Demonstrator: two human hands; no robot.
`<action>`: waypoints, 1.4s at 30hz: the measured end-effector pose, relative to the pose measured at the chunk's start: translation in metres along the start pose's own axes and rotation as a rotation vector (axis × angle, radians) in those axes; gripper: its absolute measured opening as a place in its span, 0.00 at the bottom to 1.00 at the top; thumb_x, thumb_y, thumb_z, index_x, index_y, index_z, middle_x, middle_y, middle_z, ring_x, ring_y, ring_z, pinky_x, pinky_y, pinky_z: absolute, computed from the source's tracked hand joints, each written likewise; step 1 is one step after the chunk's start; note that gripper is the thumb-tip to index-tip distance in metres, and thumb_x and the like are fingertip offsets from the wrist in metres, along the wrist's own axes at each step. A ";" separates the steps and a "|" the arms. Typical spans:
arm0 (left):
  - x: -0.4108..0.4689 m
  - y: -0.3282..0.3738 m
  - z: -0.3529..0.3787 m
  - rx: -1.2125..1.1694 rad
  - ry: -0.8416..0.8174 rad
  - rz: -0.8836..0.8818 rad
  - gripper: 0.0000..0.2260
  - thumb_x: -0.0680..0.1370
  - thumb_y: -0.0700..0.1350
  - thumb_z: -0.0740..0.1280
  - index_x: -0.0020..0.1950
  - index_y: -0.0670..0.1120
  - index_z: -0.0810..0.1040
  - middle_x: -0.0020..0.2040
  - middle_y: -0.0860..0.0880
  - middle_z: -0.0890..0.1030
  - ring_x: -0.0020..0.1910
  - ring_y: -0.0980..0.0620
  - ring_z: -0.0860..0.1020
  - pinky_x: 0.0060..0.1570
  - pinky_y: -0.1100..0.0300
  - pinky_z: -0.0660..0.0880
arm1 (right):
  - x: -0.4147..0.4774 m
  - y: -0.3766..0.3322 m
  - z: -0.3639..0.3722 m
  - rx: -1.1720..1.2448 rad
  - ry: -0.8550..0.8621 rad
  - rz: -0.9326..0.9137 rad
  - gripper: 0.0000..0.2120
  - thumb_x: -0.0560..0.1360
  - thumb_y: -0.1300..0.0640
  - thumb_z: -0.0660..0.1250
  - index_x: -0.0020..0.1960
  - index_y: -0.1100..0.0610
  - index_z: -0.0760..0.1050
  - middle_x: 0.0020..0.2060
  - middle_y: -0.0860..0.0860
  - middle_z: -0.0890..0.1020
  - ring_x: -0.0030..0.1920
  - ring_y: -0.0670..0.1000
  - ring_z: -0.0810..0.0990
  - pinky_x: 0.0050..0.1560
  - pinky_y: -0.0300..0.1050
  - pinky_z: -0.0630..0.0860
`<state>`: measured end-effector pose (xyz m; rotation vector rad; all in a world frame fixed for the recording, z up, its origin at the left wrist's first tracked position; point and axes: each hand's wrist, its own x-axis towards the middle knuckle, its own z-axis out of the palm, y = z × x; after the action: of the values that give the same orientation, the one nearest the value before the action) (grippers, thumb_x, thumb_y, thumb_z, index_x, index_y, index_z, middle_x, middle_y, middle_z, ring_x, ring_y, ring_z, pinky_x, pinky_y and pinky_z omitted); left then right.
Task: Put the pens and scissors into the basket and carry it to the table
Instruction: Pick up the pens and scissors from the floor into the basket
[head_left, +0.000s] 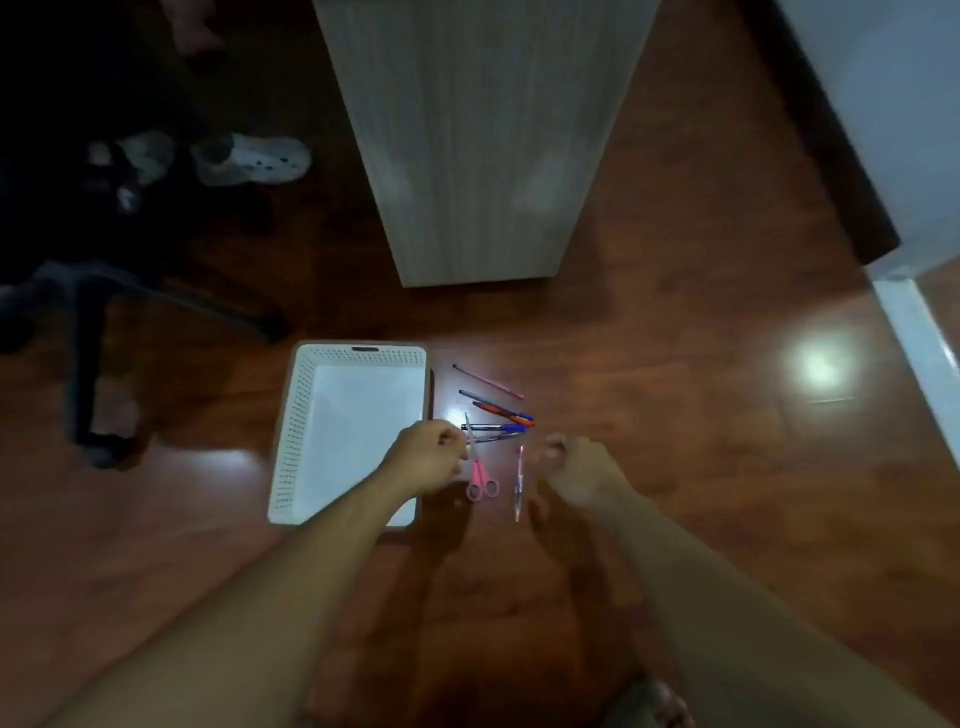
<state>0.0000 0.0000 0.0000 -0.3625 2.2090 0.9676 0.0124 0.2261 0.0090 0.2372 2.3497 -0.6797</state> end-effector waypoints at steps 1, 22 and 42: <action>0.022 -0.011 0.018 0.011 0.025 -0.018 0.12 0.85 0.46 0.64 0.49 0.48 0.87 0.54 0.47 0.90 0.51 0.45 0.89 0.51 0.52 0.86 | 0.017 0.010 0.018 0.001 0.004 0.021 0.16 0.84 0.55 0.66 0.67 0.62 0.83 0.63 0.63 0.86 0.64 0.64 0.84 0.59 0.50 0.78; 0.191 -0.096 0.164 -0.037 0.296 -0.136 0.11 0.78 0.48 0.78 0.55 0.42 0.88 0.49 0.44 0.90 0.45 0.46 0.90 0.34 0.58 0.83 | 0.142 0.077 0.188 0.268 0.355 0.263 0.15 0.77 0.40 0.72 0.48 0.52 0.80 0.39 0.48 0.85 0.42 0.53 0.85 0.46 0.56 0.85; 0.163 -0.101 -0.076 -0.053 0.210 -0.229 0.10 0.83 0.45 0.75 0.56 0.38 0.87 0.51 0.40 0.91 0.52 0.45 0.89 0.65 0.42 0.84 | 0.175 -0.061 0.151 0.439 0.118 -0.354 0.06 0.80 0.49 0.73 0.50 0.51 0.83 0.35 0.45 0.84 0.24 0.39 0.77 0.23 0.31 0.69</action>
<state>-0.1048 -0.1212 -0.1295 -0.7541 2.2688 0.8977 -0.0568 0.0921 -0.1767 0.0493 2.3507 -1.3892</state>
